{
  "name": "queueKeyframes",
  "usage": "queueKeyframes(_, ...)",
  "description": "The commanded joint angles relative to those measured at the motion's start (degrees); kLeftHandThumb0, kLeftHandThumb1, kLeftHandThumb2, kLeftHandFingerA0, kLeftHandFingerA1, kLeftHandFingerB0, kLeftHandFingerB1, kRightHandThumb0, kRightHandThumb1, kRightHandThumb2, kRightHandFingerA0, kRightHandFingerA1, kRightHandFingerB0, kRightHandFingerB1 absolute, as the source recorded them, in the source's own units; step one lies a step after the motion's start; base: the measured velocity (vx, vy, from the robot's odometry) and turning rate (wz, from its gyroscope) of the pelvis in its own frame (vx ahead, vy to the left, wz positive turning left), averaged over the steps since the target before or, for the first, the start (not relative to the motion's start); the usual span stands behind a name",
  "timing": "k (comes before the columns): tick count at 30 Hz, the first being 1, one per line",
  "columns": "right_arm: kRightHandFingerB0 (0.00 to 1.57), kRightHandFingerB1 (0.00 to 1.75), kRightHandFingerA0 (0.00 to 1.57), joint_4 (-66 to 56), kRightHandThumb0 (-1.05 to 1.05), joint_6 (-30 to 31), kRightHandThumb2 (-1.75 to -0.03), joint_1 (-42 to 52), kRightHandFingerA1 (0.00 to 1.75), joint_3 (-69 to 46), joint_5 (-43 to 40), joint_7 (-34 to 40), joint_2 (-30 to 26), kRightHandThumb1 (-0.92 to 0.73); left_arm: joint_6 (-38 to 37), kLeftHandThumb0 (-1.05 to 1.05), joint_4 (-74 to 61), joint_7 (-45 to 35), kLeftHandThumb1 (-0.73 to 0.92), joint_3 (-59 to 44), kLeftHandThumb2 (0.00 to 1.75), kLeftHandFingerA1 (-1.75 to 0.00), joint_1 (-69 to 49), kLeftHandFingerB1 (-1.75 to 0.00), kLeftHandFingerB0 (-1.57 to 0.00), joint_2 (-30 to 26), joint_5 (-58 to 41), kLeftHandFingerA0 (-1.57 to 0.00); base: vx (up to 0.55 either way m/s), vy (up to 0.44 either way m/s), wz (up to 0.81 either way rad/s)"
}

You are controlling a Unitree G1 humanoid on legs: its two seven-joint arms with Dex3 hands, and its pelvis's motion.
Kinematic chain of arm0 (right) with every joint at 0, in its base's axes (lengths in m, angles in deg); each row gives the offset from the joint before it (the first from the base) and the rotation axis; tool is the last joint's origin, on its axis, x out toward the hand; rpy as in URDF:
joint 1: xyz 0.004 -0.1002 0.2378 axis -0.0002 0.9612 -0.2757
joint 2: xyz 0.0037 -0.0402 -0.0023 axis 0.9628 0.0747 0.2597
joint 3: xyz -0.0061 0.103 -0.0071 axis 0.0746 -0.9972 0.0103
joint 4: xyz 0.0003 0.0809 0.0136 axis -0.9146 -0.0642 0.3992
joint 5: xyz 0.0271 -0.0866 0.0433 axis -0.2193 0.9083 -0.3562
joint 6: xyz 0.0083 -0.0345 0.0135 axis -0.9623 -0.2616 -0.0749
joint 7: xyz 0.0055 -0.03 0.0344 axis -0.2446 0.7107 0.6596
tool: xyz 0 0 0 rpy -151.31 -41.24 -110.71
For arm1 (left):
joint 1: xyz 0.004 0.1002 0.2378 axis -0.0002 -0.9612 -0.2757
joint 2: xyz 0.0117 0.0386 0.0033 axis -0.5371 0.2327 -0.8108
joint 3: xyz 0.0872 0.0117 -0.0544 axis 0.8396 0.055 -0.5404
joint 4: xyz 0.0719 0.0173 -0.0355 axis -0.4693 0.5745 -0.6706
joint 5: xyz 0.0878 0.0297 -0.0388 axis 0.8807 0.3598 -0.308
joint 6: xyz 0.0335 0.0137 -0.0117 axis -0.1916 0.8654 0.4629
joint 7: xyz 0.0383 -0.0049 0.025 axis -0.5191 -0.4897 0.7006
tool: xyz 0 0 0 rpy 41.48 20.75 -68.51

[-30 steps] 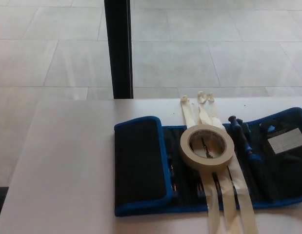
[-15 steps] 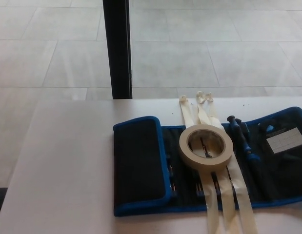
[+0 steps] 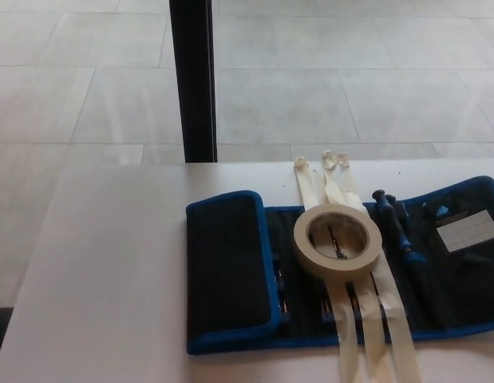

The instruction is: The robot uses its right hand to open a black folded toolkit cover kept in the middle of the desk

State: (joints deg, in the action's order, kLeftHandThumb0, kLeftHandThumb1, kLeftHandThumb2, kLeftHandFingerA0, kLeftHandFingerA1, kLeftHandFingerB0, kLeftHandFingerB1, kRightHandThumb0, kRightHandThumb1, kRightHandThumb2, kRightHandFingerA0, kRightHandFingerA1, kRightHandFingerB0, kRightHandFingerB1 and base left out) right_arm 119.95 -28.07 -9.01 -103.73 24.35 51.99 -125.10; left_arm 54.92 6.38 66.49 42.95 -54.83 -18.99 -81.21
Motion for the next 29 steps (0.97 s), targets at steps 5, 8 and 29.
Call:
queueKeyframes(5,0.59,1.37,1.18,12.2,-0.71,2.5,-0.91,13.0,1.62,-7.7,-12.2,-10.1,1.5,-0.6,-0.8,-0.94,0.1,-0.3,0.92,0.2,0.71,-0.53,-0.6,-0.38,-0.27,-2.7,-0.3,-0.25,0.0,0.0,0.0)
queueKeyframes(8,0.86,1.23,1.12,13.1,-0.66,1.6,-0.96,14.6,1.59,-7.2,-13.0,-12.5,4.2,-0.56,-1.4,-0.96,0.2,-0.7,0.92,0.5,0.72,-0.54,-0.8,-0.38,-0.28,-2.7,0.0,-0.26,0.0,0.0,0.0)
queueKeyframes(29,0.91,1.25,1.02,12.5,-0.64,-2.1,-0.95,19.1,1.4,0.5,-15.0,-16.6,5.3,-0.54,-0.5,-0.9,0.1,-0.4,0.71,-0.8,1.16,-0.59,-1.4,-0.47,-0.17,-1.8,-1.5,-0.22,0.0,0.0,0.0)
